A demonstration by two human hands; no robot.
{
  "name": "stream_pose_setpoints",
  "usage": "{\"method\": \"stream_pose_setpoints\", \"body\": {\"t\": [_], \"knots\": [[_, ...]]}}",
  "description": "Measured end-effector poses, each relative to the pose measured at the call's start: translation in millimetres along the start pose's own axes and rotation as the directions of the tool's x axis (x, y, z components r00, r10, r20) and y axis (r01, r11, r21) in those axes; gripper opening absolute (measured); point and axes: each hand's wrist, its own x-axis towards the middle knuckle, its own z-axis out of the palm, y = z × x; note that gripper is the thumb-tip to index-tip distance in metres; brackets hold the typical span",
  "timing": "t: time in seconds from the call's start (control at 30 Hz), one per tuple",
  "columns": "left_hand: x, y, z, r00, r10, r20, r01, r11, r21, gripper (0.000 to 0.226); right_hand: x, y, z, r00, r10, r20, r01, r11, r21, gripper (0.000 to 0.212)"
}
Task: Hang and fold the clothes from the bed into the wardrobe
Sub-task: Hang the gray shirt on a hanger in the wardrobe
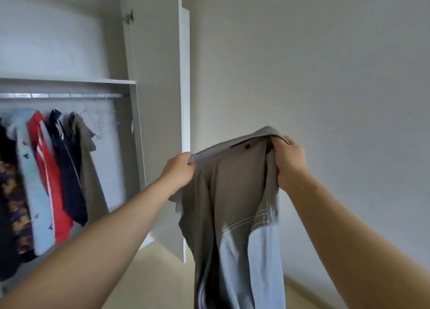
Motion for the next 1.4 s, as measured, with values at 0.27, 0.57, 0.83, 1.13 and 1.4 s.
{"method": "stream_pose_setpoints", "body": {"t": [0.27,0.57,0.83,1.13,1.4], "knots": [[47.1,-99.9,-73.5,0.991,-0.028,-0.132,0.026,1.000,-0.016,0.013,36.6,39.6,128.9,0.994,-0.009,0.107,0.013,0.999,-0.038,0.008],[90.1,-202.0,-127.2,0.999,0.009,0.045,-0.030,0.873,0.487,0.040,83.0,101.4,245.5,0.954,0.064,0.292,-0.046,0.997,-0.067,0.007],[176.3,-261.7,-159.0,0.935,-0.170,-0.310,0.331,0.731,0.597,0.016,153.4,145.3,368.2,0.858,0.121,0.499,-0.107,0.993,-0.057,0.021],[226.6,-305.7,-178.6,0.644,-0.753,-0.135,0.400,0.481,-0.780,0.026,178.1,185.5,496.8,0.661,0.247,0.709,-0.203,0.968,-0.148,0.016],[293.5,-390.9,-205.9,0.616,-0.728,-0.300,0.166,0.492,-0.854,0.024,188.5,219.4,600.6,0.528,0.303,0.793,-0.158,0.953,-0.259,0.004]]}}
